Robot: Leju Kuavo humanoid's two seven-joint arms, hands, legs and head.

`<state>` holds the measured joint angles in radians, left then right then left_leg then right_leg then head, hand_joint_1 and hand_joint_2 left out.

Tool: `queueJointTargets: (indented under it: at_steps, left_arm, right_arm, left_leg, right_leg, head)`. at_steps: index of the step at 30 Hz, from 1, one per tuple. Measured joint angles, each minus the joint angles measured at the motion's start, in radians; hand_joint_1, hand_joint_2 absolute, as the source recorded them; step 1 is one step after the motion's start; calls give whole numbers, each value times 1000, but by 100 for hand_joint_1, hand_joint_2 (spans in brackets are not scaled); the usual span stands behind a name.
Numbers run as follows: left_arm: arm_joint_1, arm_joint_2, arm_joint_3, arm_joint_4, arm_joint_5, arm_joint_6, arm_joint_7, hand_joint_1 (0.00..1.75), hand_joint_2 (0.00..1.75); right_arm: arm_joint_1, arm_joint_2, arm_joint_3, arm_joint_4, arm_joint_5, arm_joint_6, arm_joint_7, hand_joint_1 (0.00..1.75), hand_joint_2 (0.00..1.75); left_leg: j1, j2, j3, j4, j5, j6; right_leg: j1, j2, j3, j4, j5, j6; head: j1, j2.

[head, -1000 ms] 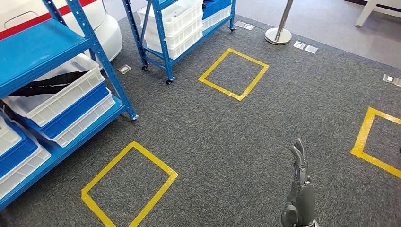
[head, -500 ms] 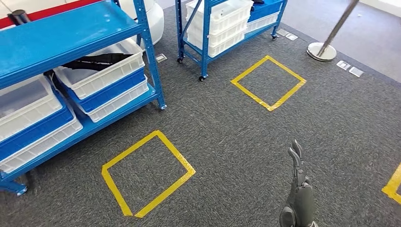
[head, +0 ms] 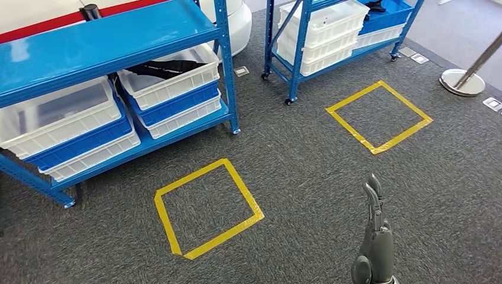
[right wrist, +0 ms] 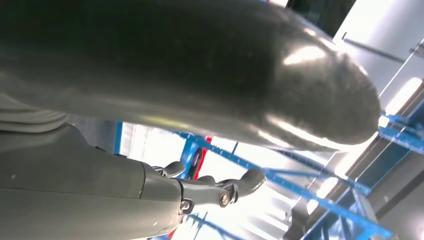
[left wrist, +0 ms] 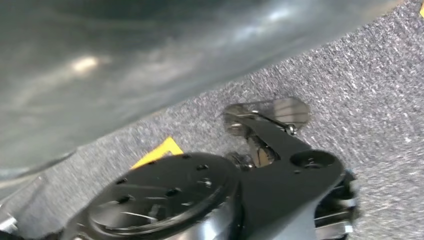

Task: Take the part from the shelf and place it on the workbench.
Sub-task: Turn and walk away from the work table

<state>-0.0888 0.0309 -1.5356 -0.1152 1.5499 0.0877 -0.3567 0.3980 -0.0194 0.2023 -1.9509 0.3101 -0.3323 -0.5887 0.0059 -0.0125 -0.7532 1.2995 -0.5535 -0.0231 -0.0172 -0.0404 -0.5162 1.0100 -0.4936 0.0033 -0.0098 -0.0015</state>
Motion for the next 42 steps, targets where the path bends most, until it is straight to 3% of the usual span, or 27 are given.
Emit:
queueJointTargets:
  at_steps: [1, 2, 3, 5, 7, 13, 14, 16, 17, 18, 19, 20, 22, 25, 26, 36, 42]
  left_arm:
    - [0, 0, 0, 0, 0, 0, 0, 0, 0]
    - [1, -1, 0, 0, 0, 0, 0, 0, 0]
    - [1, 0, 0, 0, 0, 2, 0, 0, 0]
    - [-1, 1, 0, 0, 0, 10, -5, 0, 0]
    - [-4, 1, 0, 0, 0, 20, -12, 0, 0]
    - [-4, 0, 0, 0, 1, 25, -16, 0, 0]
    - [-3, 0, 0, 0, 1, 23, -16, 0, 0]
    - [-2, -1, 0, 0, 1, 11, -14, 0, 0]
    - [-2, -1, 0, 0, 1, 4, -14, 0, 0]
    - [-1, -1, 0, 0, 1, 0, -13, 0, 0]
    - [-1, -1, 0, 0, 0, 1, -14, 0, 0]
    - [-1, -1, 0, 0, 0, 4, -14, 0, 0]
    - [-1, 1, 0, 1, 0, 9, -15, 0, 0]
    - [0, 2, 0, 1, 0, 12, -14, 0, 0]
    - [0, 2, 0, 1, 1, 12, -12, 0, 0]
    - [-1, 0, -1, 0, 1, 7, 5, 0, 0]
    - [-1, -1, -1, 0, 1, 4, 7, 0, 0]
  right_arm:
    - [0, 0, 0, 0, 0, 0, 0, 0, 0]
    - [0, 0, 0, 0, 0, 0, 0, 0, 0]
    - [0, 0, 0, 0, 0, 0, 0, 0, 0]
    - [0, 0, 0, 0, 0, -2, 0, 0, 0]
    - [0, 0, 0, 0, 0, -5, 0, 0, 0]
    - [0, 0, 0, 0, 0, -6, 0, 0, 0]
    - [0, 0, 0, -1, 0, -8, 0, 0, 0]
    - [4, -1, 1, -1, -1, -11, 1, 0, 0]
    - [6, -2, 1, -2, -1, -14, 0, 0, 0]
    - [8, -3, 1, -2, 0, -17, -4, 0, 0]
    - [7, -3, 1, -2, 3, -21, -8, 0, 0]
    - [7, -3, 2, -2, 5, -24, -13, 0, 0]
    - [7, -2, 5, -4, 5, -28, -18, 0, 0]
    - [8, -2, 8, -7, -2, -30, -19, 0, 0]
    - [8, -2, 9, -7, -3, -30, -20, 0, 0]
    - [5, -2, 10, -8, -11, -26, -25, 0, 0]
    - [0, -2, 10, -8, -11, -20, -25, 0, 0]
  left_leg:
    - [2, 4, -3, 11, 5, -2]
    - [3, 10, 13, -15, 25, -2]
    - [4, 22, 47, -75, 57, -1]
    - [-1, 75, 118, -202, 101, 7]
    - [-9, 102, 144, -254, 108, 18]
    - [-12, 79, 140, -257, 108, 26]
    - [-9, 65, 139, -261, 112, 33]
    - [-4, 4, 134, -267, 121, 50]
    - [0, -23, 133, -269, 125, 54]
    - [1, -45, 132, -268, 127, 56]
    - [1, -53, 133, -268, 127, 53]
    - [0, -59, 133, -266, 127, 49]
    - [-5, -64, 132, -264, 123, 45]
    - [-7, -61, 133, -264, 122, 64]
    - [-7, -61, 134, -266, 125, 65]
    - [0, -60, 136, -275, 132, 28]
    - [-4, -60, 135, -275, 131, 25]
  right_leg:
    - [1, -15, 1, 0, -2, -1]
    - [1, -29, 3, 0, -3, -1]
    - [1, -41, 7, 0, -6, 0]
    - [7, -63, 13, 1, -14, 8]
    - [17, -82, 15, 0, -22, 17]
    - [20, -101, 20, -2, -25, 23]
    - [18, -82, 16, 11, -35, 26]
    - [12, -16, -61, 158, -88, 35]
    - [8, 24, -93, 208, -100, 43]
    - [4, 37, -108, 221, -93, 53]
    - [0, 41, -80, 148, -58, 64]
    - [-2, 45, -55, 85, -31, 67]
    - [-6, 53, -29, 14, -2, 60]
    - [-3, 54, -26, 9, 5, 47]
    - [-1, 54, -26, 9, 6, 45]
    - [7, 54, -32, 11, 5, 35]
    - [3, 54, -35, 11, 4, 34]
  head:
    - [0, 0]
    - [-1, 0]
    - [-1, 0]
    - [-1, 0]
    - [3, 0]
    - [5, 0]
    - [6, 0]
    - [10, 0]
    - [13, 0]
    - [15, 0]
    - [15, 0]
    - [16, 0]
    - [14, 0]
    - [12, 0]
    - [12, 0]
    - [13, 0]
    - [13, 0]
